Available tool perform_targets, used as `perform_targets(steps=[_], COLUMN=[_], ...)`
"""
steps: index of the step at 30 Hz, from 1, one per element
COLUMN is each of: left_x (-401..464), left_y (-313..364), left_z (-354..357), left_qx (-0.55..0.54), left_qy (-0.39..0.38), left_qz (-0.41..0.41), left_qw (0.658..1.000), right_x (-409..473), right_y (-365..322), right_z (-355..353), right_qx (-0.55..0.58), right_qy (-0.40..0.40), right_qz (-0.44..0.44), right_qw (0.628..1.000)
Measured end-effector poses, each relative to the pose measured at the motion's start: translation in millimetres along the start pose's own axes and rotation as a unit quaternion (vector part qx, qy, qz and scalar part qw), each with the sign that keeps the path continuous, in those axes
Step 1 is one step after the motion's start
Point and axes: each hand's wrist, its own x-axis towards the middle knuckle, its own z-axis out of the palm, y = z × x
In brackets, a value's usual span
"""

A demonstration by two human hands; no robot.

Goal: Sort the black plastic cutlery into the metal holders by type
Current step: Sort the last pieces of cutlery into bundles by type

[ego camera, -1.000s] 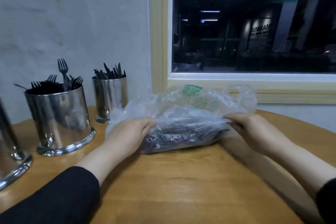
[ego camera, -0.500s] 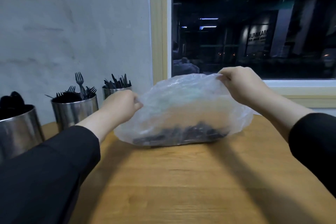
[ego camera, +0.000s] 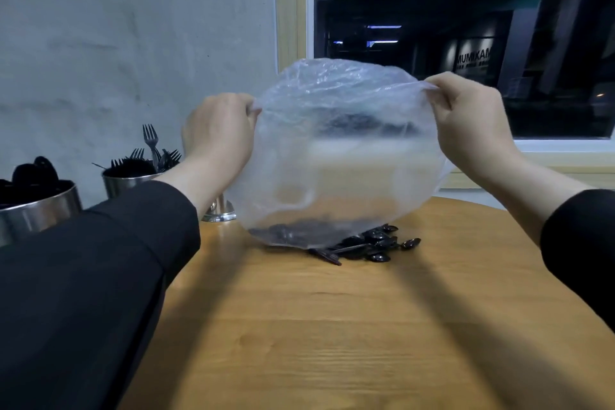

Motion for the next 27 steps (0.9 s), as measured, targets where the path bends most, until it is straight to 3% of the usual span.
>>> perform_targets(steps=[10,15,21,25,27], left_x=[17,15,-9,-20,-17], left_y=[23,41,71,101,111], left_z=[-13,15,93,157,185], left_qx=[-0.027,-0.053,-0.141,-0.163,-0.142], left_qy=[0.128,0.132,0.036,-0.09,-0.179], left_qz=[0.065,0.09,0.141,0.126,0.121], left_qw=[0.989,0.986,0.979,0.974,0.966], right_x=[7,-4,-48,-82,-93], right_y=[17,47,125,183,204], right_z=[-19,-24,-26,-13,0], right_qx=[-0.001,-0.047,-0.128,-0.179,-0.185], right_qy=[0.104,0.114,0.075,-0.042,-0.142], right_qz=[-0.073,-0.071,-0.048,0.044,0.079], right_qw=[0.992,0.99,0.988,0.982,0.969])
